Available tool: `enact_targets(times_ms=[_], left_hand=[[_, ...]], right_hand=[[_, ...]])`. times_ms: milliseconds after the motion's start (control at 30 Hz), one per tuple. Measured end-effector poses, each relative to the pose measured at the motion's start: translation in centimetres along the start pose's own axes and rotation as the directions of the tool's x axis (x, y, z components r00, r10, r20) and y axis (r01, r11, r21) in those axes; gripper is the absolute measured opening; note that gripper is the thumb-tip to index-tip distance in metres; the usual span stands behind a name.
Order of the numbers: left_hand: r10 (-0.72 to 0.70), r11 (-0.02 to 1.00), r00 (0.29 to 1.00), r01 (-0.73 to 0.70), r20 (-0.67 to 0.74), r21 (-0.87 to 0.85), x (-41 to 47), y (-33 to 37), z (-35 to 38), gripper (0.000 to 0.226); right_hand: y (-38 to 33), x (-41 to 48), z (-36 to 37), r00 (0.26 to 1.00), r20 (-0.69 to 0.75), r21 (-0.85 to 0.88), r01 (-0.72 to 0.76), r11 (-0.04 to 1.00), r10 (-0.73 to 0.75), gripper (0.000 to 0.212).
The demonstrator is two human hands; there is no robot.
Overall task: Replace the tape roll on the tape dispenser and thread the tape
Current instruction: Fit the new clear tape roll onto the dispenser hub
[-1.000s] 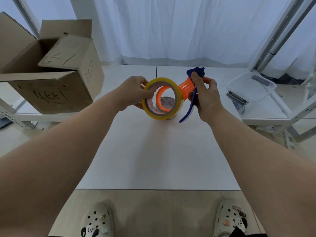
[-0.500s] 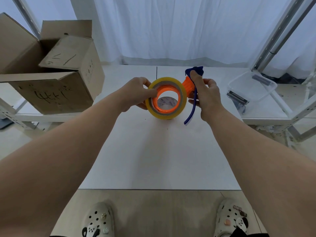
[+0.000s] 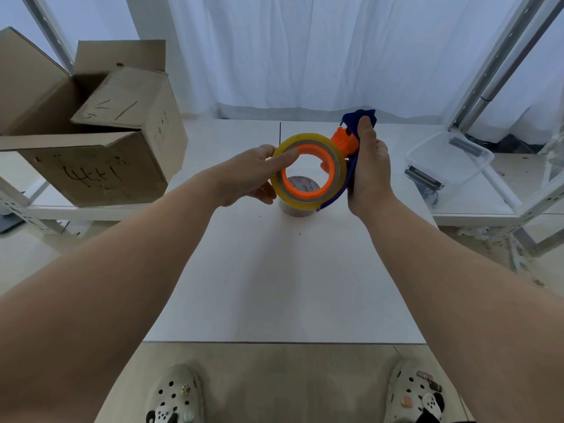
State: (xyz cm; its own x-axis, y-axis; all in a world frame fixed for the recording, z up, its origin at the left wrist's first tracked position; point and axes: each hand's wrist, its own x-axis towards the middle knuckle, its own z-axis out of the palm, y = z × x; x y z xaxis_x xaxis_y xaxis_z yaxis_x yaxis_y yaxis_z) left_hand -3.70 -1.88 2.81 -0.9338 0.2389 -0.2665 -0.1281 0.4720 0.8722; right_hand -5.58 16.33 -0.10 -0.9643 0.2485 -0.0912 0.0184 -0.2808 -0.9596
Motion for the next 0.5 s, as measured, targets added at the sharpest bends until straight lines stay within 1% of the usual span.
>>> enact_targets(times_ms=[100,167,233,300,367,400,433,500], left_hand=[[0.03,1.0,0.998,-0.029,-0.054,0.012,0.0,0.0,0.4,0.045],[0.032,0.999,0.998,-0.033,-0.06,-0.005,-0.1,-0.3,0.7,0.042],[0.014,1.0,0.998,-0.016,-0.059,-0.023,0.0,-0.6,0.9,0.041],[-0.017,1.0,0.999,0.017,-0.031,-0.004,-0.1,-0.8,0.9,0.041],[-0.021,0.996,1.0,0.021,-0.006,0.091,0.0,-0.9,0.9,0.043],[0.015,0.989,1.0,-0.012,-0.02,0.148,0.0,-0.8,1.0,0.045],[0.082,0.978,0.995,-0.07,-0.054,0.196,-0.1,-0.5,1.1,0.049],[0.263,0.938,0.96,-0.231,-0.095,0.257,-0.3,0.2,1.3,0.049]], right_hand=[[0.1,0.1,0.2,0.997,0.067,-0.061,-0.026,0.998,0.03,0.058],[0.3,0.0,0.4,0.986,0.146,-0.162,-0.057,0.985,0.081,0.062],[0.6,-0.2,0.4,0.978,0.18,-0.271,-0.057,0.961,0.109,0.06],[0.9,-0.4,0.2,0.982,0.17,-0.337,-0.018,0.941,0.079,0.054],[0.9,-0.5,-0.2,0.985,0.169,-0.357,0.036,0.933,0.027,0.052],[0.8,-0.5,-0.4,0.984,0.177,-0.359,0.059,0.932,0.006,0.052],[0.7,-0.6,-0.6,0.981,0.193,-0.361,0.079,0.929,-0.009,0.049],[0.5,-0.7,-0.9,0.971,0.239,-0.369,0.111,0.923,-0.021,0.036]])
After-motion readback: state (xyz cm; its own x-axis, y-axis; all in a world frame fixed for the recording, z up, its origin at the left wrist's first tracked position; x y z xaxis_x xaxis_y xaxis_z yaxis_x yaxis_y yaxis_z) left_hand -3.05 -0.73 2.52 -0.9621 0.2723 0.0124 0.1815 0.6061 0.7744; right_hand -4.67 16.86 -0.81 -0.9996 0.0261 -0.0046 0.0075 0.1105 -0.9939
